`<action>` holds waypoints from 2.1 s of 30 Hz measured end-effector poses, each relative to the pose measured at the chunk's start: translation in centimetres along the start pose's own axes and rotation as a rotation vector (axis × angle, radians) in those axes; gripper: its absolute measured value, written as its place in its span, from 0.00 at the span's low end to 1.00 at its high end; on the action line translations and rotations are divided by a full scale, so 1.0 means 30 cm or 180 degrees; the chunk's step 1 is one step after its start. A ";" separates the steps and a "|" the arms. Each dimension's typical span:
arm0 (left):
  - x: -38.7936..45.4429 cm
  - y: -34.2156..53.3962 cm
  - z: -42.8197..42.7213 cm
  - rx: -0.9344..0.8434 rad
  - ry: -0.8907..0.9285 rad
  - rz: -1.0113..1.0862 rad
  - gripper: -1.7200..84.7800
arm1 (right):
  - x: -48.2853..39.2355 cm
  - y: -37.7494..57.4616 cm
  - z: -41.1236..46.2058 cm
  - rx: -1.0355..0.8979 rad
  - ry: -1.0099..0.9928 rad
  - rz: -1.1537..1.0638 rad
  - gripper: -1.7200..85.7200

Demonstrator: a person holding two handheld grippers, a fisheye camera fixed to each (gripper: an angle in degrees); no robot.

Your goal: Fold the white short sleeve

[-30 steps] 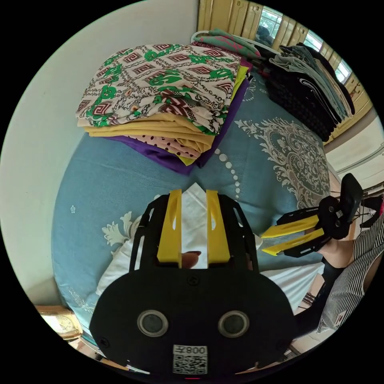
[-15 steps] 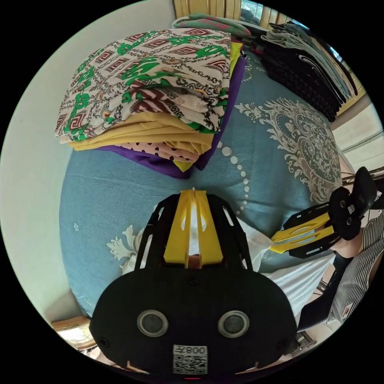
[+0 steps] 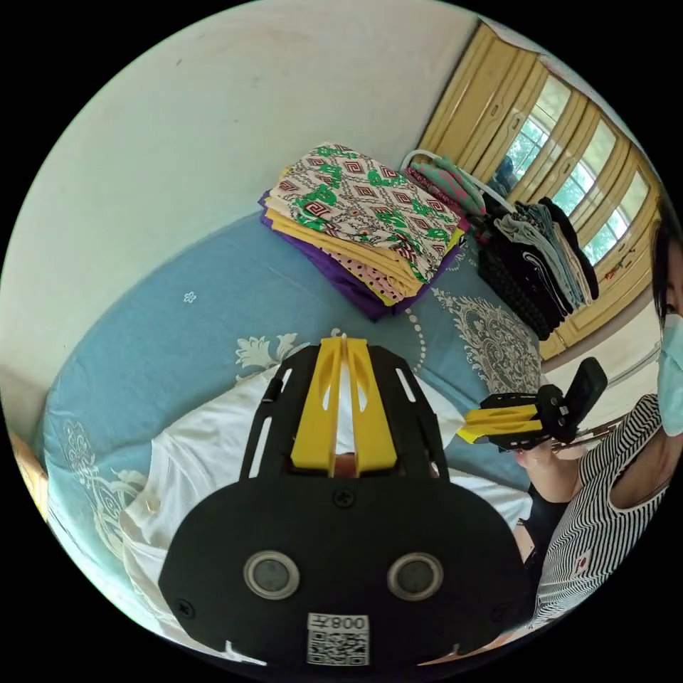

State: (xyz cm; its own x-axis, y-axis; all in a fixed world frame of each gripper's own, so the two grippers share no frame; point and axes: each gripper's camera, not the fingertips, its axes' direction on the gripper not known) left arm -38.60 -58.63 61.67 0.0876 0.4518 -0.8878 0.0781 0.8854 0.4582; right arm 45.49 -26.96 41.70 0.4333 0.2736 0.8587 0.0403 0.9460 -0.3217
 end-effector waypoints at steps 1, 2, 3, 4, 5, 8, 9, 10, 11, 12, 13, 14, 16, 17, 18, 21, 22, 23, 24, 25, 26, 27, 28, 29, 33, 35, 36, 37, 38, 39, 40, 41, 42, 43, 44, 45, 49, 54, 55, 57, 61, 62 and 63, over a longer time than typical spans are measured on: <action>-0.057 0.033 -0.018 0.0002 0.0020 -0.0122 0.03 | -0.028 -0.002 0.015 -0.0025 -0.0032 -0.0086 0.04; -0.114 0.067 -0.031 0.0001 0.0081 -0.0248 0.03 | -0.042 -0.003 0.023 -0.0050 -0.0073 -0.0140 0.04; -0.140 0.083 -0.036 0.0003 0.0119 -0.0312 0.03 | -0.071 -0.007 0.038 -0.0092 -0.0141 -0.0245 0.04; -0.190 0.111 -0.044 -0.0003 0.0191 -0.0415 0.03 | -0.100 -0.010 0.052 -0.0130 -0.0163 -0.0342 0.04; -0.234 0.136 -0.051 -0.0018 0.0205 -0.0499 0.03 | -0.115 -0.011 0.060 -0.0159 -0.0168 -0.0395 0.04; -0.323 0.184 -0.070 -0.0021 0.0233 -0.0637 0.04 | -0.175 -0.010 0.106 -0.0340 -0.0182 -0.0645 0.04; -0.338 0.191 -0.074 -0.0025 0.0234 -0.0654 0.04 | -0.187 -0.007 0.122 -0.0395 -0.0180 -0.0686 0.04; -0.366 0.202 -0.084 -0.0024 0.0224 -0.0675 0.04 | -0.193 -0.005 0.134 -0.0428 -0.0180 -0.0711 0.04; -0.392 0.211 -0.092 -0.0035 0.0198 -0.0697 0.04 | -0.195 -0.005 0.141 -0.0448 -0.0187 -0.0721 0.05; -0.405 0.216 -0.095 -0.0042 0.0189 -0.0711 0.04 | -0.195 -0.005 0.154 -0.0496 -0.0219 -0.0732 0.05; -0.433 0.223 -0.098 -0.0073 0.0189 -0.0747 0.04 | -0.191 -0.006 0.169 -0.0543 -0.0270 -0.0719 0.05; -0.458 0.231 -0.103 -0.0098 0.0167 -0.0776 0.04 | -0.190 -0.006 0.177 -0.0569 -0.0308 -0.0711 0.05; -0.490 0.241 -0.113 -0.0126 0.0127 -0.0794 0.04 | -0.190 -0.006 0.199 -0.0646 -0.0437 -0.0723 0.06; -0.513 0.247 -0.120 -0.0142 0.0116 -0.0830 0.04 | -0.191 -0.007 0.202 -0.0658 -0.0449 -0.0732 0.06; -0.523 0.250 -0.125 -0.0139 0.0112 -0.0844 0.04 | -0.192 -0.008 0.207 -0.0669 -0.0474 -0.0749 0.06; -0.576 0.266 -0.155 -0.0087 0.0147 -0.0962 0.05 | -0.168 -0.014 0.213 -0.0687 -0.0624 -0.0684 0.07; -0.594 0.273 -0.170 -0.0053 0.0118 -0.1021 0.05 | -0.153 -0.018 0.219 -0.0722 -0.0738 -0.0646 0.08; -0.609 0.280 -0.186 -0.0014 0.0055 -0.1070 0.05 | -0.145 -0.020 0.223 -0.0749 -0.0791 -0.0625 0.08; -0.617 0.282 -0.195 0.0002 0.0037 -0.1088 0.05 | -0.130 -0.023 0.228 -0.0772 -0.0868 -0.0583 0.08; -0.630 0.287 -0.213 0.0044 -0.0009 -0.1134 0.05 | -0.121 -0.027 0.227 -0.0770 -0.0909 -0.0552 0.09; -0.642 0.292 -0.230 0.0084 -0.0037 -0.1169 0.05 | -0.117 -0.029 0.226 -0.0770 -0.0922 -0.0542 0.09; -0.648 0.293 -0.238 0.0102 -0.0046 -0.1182 0.05 | -0.111 -0.032 0.224 -0.0766 -0.0945 -0.0524 0.10; -0.657 0.297 -0.257 0.0147 -0.0076 -0.1205 0.05 | -0.105 -0.036 0.224 -0.0768 -0.0984 -0.0508 0.10; -0.667 0.302 -0.278 0.0214 -0.0119 -0.1243 0.05 | -0.102 -0.038 0.223 -0.0764 -0.1017 -0.0496 0.10; -0.663 0.296 -0.306 0.0339 0.0100 -0.1147 0.05 | -0.062 -0.053 0.204 -0.0675 -0.1177 -0.0359 0.10; -0.634 0.263 -0.293 0.0263 0.0125 -0.0960 0.05 | -0.051 -0.061 0.174 -0.0614 -0.1006 -0.0363 0.10; -0.627 0.252 -0.288 0.0242 0.0130 -0.0915 0.05 | -0.044 -0.064 0.152 -0.0568 -0.0822 -0.0371 0.10; -0.617 0.231 -0.279 0.0221 0.0132 -0.0847 0.05 | -0.041 -0.066 0.139 -0.0546 -0.0655 -0.0396 0.10; -0.609 0.210 -0.268 0.0198 0.0146 -0.0771 0.05 | -0.041 -0.067 0.137 -0.0546 -0.0593 -0.0408 0.10; -0.607 0.201 -0.261 0.0176 0.0155 -0.0744 0.05 | -0.041 -0.067 0.140 -0.0558 -0.0504 -0.0426 0.10; -0.604 0.185 -0.246 0.0131 0.0162 -0.0721 0.05 | -0.045 -0.066 0.152 -0.0582 -0.0463 -0.0457 0.10; -0.602 0.173 -0.230 0.0076 0.0178 -0.0684 0.06 | -0.049 -0.067 0.160 -0.0614 -0.0440 -0.0466 0.10; -0.602 0.167 -0.222 0.0042 0.0176 -0.0667 0.06 | -0.061 -0.073 0.173 -0.0672 -0.0393 -0.0495 0.10; -0.602 0.160 -0.211 0.0005 0.0145 -0.0653 0.06 | -0.077 -0.080 0.175 -0.0653 -0.0302 -0.0534 0.10; -0.604 0.156 -0.200 -0.0035 0.0133 -0.0651 0.05 | -0.087 -0.082 0.173 -0.0626 -0.0251 -0.0558 0.10; -0.607 0.153 -0.195 -0.0061 0.0123 -0.0658 0.05 | -0.106 -0.086 0.173 -0.0599 -0.0176 -0.0621 0.09; -0.607 0.144 -0.170 -0.0179 -0.0023 -0.0635 0.04 | -0.138 -0.106 0.212 -0.0780 -0.0019 -0.0681 0.06; -0.585 0.125 -0.168 -0.0220 -0.0194 -0.0548 0.03 | -0.130 -0.122 0.199 -0.0848 -0.0024 -0.0646 0.04; -0.579 0.118 -0.169 -0.0224 -0.0272 -0.0541 0.03 | -0.120 -0.126 0.189 -0.0864 -0.0038 -0.0626 0.03; -0.570 0.108 -0.172 -0.0208 -0.0387 -0.0533 0.03 | -0.102 -0.131 0.168 -0.0853 -0.0005 -0.0591 0.03; -0.548 0.094 -0.181 -0.0158 -0.0516 -0.0601 0.03 | -0.062 -0.139 0.143 -0.0893 -0.0226 -0.0531 0.03; -0.536 0.092 -0.193 -0.0070 -0.0465 -0.0598 0.03 | -0.060 -0.140 0.142 -0.0900 -0.0228 -0.0535 0.03; -0.528 0.091 -0.198 -0.0024 -0.0411 -0.0597 0.03 | -0.055 -0.144 0.136 -0.0893 -0.0246 -0.0523 0.03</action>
State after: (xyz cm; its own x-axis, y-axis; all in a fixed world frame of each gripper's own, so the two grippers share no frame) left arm -45.67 -62.73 76.75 0.1987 0.2618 -0.9444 0.0975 0.9536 0.2849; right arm 40.94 -30.80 43.29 0.3313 0.1438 0.9325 0.3550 0.8967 -0.2644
